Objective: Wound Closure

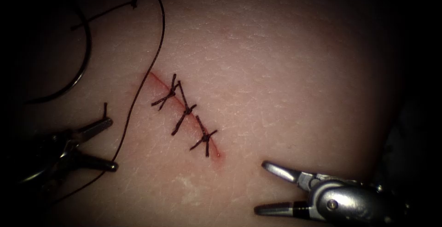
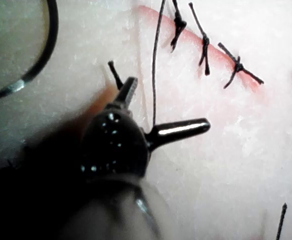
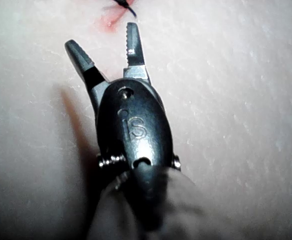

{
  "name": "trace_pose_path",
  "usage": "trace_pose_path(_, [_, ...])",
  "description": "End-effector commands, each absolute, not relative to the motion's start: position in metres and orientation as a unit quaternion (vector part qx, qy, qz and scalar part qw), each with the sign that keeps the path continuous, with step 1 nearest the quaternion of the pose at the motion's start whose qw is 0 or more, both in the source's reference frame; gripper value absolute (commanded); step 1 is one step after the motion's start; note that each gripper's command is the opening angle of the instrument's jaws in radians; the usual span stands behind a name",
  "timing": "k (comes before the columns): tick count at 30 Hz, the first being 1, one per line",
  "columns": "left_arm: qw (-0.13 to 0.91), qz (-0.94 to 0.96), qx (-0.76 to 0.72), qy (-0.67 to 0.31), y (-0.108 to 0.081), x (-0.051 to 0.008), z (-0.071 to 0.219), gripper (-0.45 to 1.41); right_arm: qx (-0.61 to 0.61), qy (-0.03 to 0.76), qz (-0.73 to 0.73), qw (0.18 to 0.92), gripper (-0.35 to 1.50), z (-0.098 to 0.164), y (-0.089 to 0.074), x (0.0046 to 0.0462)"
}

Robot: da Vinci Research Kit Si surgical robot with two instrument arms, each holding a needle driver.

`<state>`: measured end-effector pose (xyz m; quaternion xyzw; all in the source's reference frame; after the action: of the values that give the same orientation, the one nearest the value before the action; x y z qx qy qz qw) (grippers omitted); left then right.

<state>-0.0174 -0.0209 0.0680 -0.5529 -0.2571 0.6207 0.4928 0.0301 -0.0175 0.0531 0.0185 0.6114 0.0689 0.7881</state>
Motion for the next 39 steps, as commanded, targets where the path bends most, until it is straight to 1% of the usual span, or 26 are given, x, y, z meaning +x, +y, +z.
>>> trace_pose_path(1, [0.502, 0.614, -0.548, -0.268, -0.0219, -0.0174, 0.0693, 1.11, 0.02, 0.612, 0.069, 0.788, 1.23, 0.0539, -0.0179, 0.031])
trace_pose_path(9, [0.508, 0.614, -0.538, -0.276, -0.0221, -0.0152, 0.0717, 1.21, 0.021, 0.611, 0.073, 0.788, 1.23, 0.0539, -0.0178, 0.0311])
trace_pose_path(13, [0.501, 0.624, -0.53, -0.279, -0.0225, -0.0135, 0.0721, 1.31, 0.019, 0.613, 0.075, 0.787, 1.25, 0.0539, -0.0178, 0.0313])
trace_pose_path(16, [0.51, 0.627, -0.525, -0.27, -0.0227, -0.0119, 0.0719, 1.31, 0.019, 0.612, 0.076, 0.787, 1.26, 0.0539, -0.0179, 0.0316])
trace_pose_path(20, [0.525, 0.63, -0.515, -0.25, -0.0235, -0.0101, 0.0711, 1.23, 0.018, 0.611, 0.077, 0.787, 1.28, 0.0539, -0.0178, 0.0319])
trace_pose_path(25, [0.531, 0.632, -0.509, -0.244, -0.0244, -0.009, 0.0701, 1.21, 0.017, 0.611, 0.078, 0.788, 1.3, 0.0539, -0.0178, 0.0321])
trace_pose_path(31, [0.527, 0.628, -0.51, -0.261, -0.0243, -0.0096, 0.0689, 1.18, 0.016, 0.61, 0.079, 0.788, 1.33, 0.0537, -0.0183, 0.0325])
trace_pose_path(39, [0.496, 0.612, -0.545, -0.288, -0.024, -0.0142, 0.0632, 1.15, 0.015, 0.61, 0.079, 0.788, 1.33, 0.0536, -0.0184, 0.0325])
